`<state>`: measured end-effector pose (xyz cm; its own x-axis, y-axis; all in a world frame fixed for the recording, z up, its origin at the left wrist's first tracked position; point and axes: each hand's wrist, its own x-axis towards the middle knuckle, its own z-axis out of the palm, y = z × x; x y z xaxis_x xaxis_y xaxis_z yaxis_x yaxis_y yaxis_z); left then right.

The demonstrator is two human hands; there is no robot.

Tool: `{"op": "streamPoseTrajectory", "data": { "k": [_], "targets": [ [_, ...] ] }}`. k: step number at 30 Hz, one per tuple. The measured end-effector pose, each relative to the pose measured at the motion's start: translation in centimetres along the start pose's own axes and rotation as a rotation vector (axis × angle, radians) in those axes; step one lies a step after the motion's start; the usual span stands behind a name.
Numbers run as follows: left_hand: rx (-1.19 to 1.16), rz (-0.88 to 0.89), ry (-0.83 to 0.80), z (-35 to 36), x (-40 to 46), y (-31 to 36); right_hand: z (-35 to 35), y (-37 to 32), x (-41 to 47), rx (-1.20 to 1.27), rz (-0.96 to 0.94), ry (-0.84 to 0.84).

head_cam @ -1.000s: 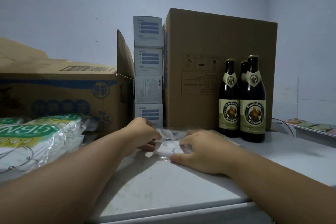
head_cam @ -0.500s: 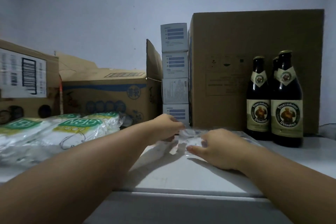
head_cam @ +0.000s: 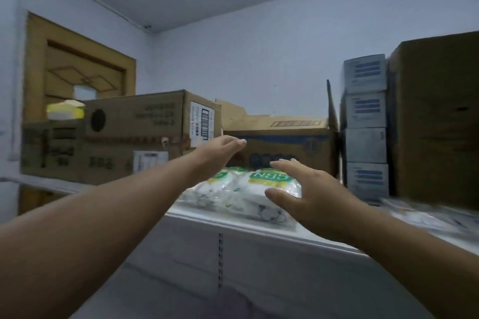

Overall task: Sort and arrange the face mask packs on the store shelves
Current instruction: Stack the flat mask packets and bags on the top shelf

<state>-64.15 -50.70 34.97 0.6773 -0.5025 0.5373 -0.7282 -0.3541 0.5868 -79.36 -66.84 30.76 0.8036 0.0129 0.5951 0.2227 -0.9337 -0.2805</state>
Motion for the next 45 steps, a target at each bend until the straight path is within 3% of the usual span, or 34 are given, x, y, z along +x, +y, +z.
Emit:
{"op": "streamPoseTrajectory", "data": {
  "k": [4,7,12,19,24,30,36,45],
  "targets": [
    [-0.140,0.005,0.367,-8.2,-8.1,-6.9,8.0,-7.9,-0.1,0.204,-0.254,0.077],
    [-0.126,-0.128,0.481,-12.1,-15.4,-14.0,15.0,-12.4,-1.0,0.343,-0.286,-0.012],
    [-0.162,-0.500,0.326,-14.5,-25.4,-26.5,28.3,-17.6,-3.9,0.470,-0.045,-0.346],
    [-0.170,-0.708,0.283,-13.2,-31.4,-35.4,40.3,-23.3,-6.5,0.714,0.240,-0.615],
    [-0.152,-0.754,0.301,-14.5,-31.0,-40.6,45.9,-24.0,-4.5,0.712,0.300,-0.630],
    [0.097,-0.727,0.268,-17.4,-28.1,-48.2,54.2,-24.1,1.6,0.929,0.385,-0.656],
    [0.413,-0.765,0.078,-20.6,-25.2,-55.6,60.8,-24.0,8.0,0.876,0.278,-0.615],
    [0.387,-0.749,0.034,-24.3,-21.0,-65.3,66.9,-25.3,15.4,0.933,0.324,-0.647]
  ]
}}
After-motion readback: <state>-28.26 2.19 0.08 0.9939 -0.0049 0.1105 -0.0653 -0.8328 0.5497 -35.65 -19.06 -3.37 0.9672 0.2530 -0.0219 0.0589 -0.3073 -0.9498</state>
